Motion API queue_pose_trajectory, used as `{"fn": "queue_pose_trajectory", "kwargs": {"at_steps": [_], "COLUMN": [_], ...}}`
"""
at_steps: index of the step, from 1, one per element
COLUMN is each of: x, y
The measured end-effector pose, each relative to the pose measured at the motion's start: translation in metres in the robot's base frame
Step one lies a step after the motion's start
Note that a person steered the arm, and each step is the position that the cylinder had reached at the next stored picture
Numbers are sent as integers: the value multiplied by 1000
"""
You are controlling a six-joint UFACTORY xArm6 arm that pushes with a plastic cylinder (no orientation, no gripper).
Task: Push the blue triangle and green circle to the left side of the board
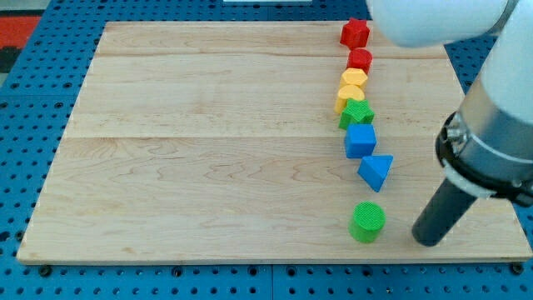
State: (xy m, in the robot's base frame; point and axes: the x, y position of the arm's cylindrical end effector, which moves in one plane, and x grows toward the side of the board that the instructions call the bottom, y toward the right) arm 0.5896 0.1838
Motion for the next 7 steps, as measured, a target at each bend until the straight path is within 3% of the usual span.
{"fn": "queue_pose_trajectory", "kwargs": {"at_steps": [2, 4, 5, 6, 7], "x": [-59, -78, -61, 8, 16], "y": [2, -61, -60, -33, -62]}}
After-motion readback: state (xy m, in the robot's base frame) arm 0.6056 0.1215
